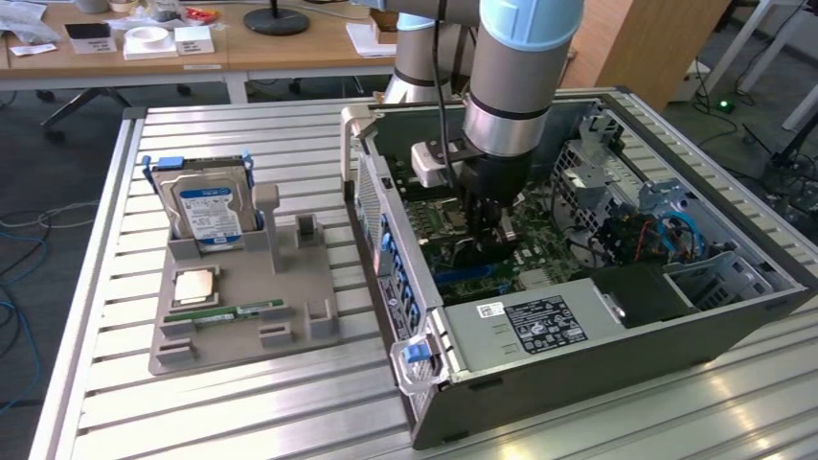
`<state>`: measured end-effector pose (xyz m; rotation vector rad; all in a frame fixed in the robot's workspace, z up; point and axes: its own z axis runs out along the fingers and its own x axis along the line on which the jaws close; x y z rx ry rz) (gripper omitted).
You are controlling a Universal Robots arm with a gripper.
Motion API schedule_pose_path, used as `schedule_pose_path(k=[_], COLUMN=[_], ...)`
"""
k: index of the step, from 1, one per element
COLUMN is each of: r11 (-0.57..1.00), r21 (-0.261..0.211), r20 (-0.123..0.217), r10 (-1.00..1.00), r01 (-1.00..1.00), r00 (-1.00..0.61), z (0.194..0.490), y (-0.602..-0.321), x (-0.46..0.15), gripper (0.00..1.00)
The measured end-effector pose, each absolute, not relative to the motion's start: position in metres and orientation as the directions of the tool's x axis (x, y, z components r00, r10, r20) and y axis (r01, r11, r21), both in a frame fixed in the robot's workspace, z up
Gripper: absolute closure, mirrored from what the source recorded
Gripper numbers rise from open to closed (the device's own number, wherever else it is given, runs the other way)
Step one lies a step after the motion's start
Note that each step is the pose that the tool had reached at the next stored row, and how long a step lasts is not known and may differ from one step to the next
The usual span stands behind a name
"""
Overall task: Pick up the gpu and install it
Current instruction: 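Insert the gpu into the slot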
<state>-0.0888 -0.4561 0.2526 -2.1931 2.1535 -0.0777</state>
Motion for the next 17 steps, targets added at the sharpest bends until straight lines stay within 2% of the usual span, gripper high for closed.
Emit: schedule_pose_path(k=[17], r11=[-0.018], r21=[-0.091], r20=[-0.011], r10=[-1.000], r01=[-0.996], r00=[0.019], z=[0.2513], y=[-0.4561], x=[-0.0903], gripper=[0.74])
